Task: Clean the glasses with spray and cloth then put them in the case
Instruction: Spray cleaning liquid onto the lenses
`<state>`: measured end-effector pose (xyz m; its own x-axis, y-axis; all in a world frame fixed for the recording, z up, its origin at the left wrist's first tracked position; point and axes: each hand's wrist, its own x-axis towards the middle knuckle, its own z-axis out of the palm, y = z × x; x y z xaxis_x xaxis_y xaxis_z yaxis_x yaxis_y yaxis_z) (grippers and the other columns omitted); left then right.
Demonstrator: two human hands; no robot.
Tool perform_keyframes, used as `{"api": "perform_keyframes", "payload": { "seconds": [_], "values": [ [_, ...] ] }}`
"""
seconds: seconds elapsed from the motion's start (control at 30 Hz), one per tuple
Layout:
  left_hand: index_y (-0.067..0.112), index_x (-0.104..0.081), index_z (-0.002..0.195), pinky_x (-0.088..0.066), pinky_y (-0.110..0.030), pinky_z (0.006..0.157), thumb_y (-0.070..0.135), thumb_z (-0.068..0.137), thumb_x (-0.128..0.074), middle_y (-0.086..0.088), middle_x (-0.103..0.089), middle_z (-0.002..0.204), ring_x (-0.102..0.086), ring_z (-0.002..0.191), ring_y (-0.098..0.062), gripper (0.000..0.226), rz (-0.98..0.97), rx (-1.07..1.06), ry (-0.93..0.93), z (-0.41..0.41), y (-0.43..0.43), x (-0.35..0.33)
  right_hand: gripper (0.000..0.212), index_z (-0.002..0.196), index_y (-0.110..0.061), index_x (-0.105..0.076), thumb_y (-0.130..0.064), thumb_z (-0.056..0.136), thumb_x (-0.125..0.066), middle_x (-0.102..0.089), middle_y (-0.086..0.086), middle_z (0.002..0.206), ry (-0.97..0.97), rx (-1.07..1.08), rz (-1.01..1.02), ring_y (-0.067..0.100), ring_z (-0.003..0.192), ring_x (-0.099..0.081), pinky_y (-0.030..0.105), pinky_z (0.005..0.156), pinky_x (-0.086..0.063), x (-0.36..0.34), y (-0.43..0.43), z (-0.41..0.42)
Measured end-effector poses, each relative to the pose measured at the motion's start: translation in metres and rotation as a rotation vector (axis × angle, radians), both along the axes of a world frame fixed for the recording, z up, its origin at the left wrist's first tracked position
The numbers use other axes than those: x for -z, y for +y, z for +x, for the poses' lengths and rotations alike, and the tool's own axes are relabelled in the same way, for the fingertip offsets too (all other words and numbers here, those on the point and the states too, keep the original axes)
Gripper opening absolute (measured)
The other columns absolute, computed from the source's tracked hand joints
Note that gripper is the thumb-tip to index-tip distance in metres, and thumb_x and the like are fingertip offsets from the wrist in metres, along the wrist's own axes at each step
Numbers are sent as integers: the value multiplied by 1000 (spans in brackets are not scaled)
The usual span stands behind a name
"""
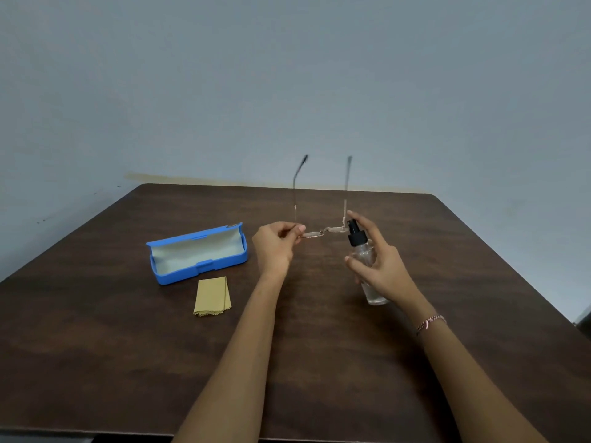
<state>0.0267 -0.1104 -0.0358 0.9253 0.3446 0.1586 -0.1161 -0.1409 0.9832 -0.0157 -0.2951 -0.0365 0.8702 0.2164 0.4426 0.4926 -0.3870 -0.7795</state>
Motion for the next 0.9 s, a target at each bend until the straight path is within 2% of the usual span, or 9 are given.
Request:
{"api": "perform_keyframes", "payload": {
  "seconds": [0.07,0.17,0.27,0.37,0.5,0.6,0.73,0.83,0.9],
  "values": [
    [12,-72,96,-52,-18,76,18,81,-71,5,-70,83,-66,81,-4,16,142,-50,-82,-4,-3,-3,71,133,-48,-32,-6,83,-61,-62,3,93,-26,44,-69,21,51,-59,27,56,-55,0,5,0],
    [13,-74,95,-45,-8,66,19,81,-71,7,-70,82,-62,76,-2,15,248,-77,-178,-9,-7,-4,67,130,-44,-34,-9,80,-62,-62,-6,89,-83,121,-175,4,58,-56,12,61,-46,0,13,1],
    [13,-75,94,-46,-6,66,16,81,-71,6,-71,83,-63,76,-1,14,246,-72,-230,-11,-8,-3,65,128,-43,-34,-10,79,-60,-62,-9,87,-105,163,-252,4,64,-55,21,66,-43,2,20,0],
    [13,-74,95,-46,-4,69,14,81,-71,10,-67,82,-61,76,4,15,228,-80,-270,-13,-8,-3,64,127,-42,-34,-9,78,-59,-60,-11,82,-120,196,-291,9,65,-55,30,67,-47,4,24,-1],
    [12,-74,96,-47,-6,70,12,80,-72,9,-68,83,-61,78,3,16,219,-64,-327,-15,-8,-3,61,124,-42,-33,-11,79,-59,-61,-5,83,-118,216,-307,16,68,-58,37,68,-53,5,28,-3],
    [12,-74,95,-48,-7,70,11,79,-72,8,-69,83,-62,77,3,16,196,-65,-355,-14,-7,-2,63,125,-44,-32,-10,79,-58,-63,-2,90,-120,248,-279,13,66,-57,34,67,-52,5,27,-1],
    [12,-74,94,-48,-7,69,12,79,-73,8,-69,81,-63,77,5,16,164,-54,-361,-13,-7,-2,69,132,-44,-33,-9,79,-59,-63,-3,99,-88,288,-243,6,62,-55,21,62,-41,4,16,2],
    [12,-74,92,-47,-7,69,11,78,-74,13,-66,78,-62,78,9,14,149,-30,-382,-13,-8,-2,69,130,-46,-34,-9,77,-58,-64,-5,99,-78,325,-246,9,67,-58,25,65,-42,3,11,3],
    [12,-75,91,-48,-9,70,11,78,-74,12,-67,78,-64,78,3,14,145,-10,-396,-12,-9,-1,66,128,-45,-34,-10,77,-58,-64,-4,99,-79,326,-273,10,68,-57,27,66,-44,3,12,3]
  ]
}}
